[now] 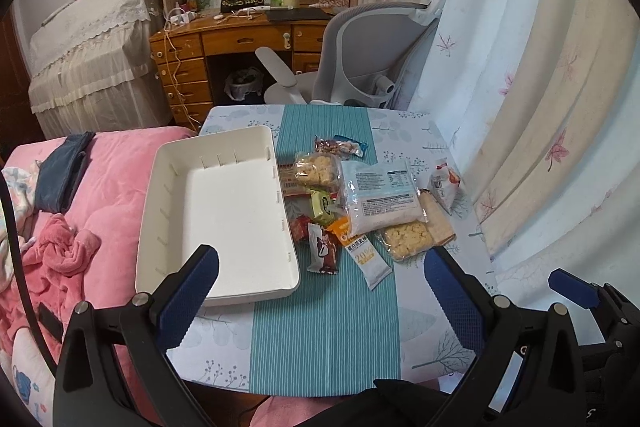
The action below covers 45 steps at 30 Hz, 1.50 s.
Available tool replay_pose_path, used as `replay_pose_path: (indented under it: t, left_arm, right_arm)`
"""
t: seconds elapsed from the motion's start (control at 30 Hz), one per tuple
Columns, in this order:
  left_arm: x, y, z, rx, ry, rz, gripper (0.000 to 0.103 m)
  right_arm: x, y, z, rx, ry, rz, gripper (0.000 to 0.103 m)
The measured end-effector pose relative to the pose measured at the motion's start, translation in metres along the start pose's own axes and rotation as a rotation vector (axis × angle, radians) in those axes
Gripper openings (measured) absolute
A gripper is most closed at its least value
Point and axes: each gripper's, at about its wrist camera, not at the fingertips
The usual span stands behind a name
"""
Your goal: Organize snacks
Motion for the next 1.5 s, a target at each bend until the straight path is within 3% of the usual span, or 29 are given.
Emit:
replay_pose_path:
  t: [0.37, 0.6, 0.83, 1.1, 1.33, 1.5]
  left_arm:
    - [-0.032, 0.01, -0.006, -0.051, -0.05, -0.021, 0.102]
    - [-0.045, 0.001, -0.018, -0.113, -0.14, -0.031, 0.102]
    - [-0.045, -0.01, -0.031, -0.18, -0.215, -0.045, 0.102]
    - [-0.035, -0.003, -0.05, -0.232, -0.213, -0.026, 0.102]
    - [-0.019, 0.007, -0.079, -0.298, -0.167, 0.056, 0.102]
    - [0.001, 0.017, -0.103, -0.337, -0.122, 0.128, 0.102]
  right_arm:
    - [-0.033, -0.003, 0.012, 0.076, -0.069, -0.02, 0.103]
    - [-0.038, -0.016, 0.022, 0.136, -0.154, -0.066, 0.103]
    - [-0.036, -0.033, 0.02, 0.137, -0.244, -0.095, 0.103]
    - [-0.027, -0.03, 0.011, 0.185, -0.383, -0.008, 0.103]
    - [-0.001, -0.01, -0.01, 0.174, -0.361, 0.078, 0.103]
    - [0.04, 0.008, -0.037, 0.14, -0.329, 0.11, 0.102]
Point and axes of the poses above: each gripper's, at about its wrist camera, not at the fingertips, and z roughly against the way its jaws point, x to its right, y to its top, and after that the axes turned 7 degrees about -z, right-handed
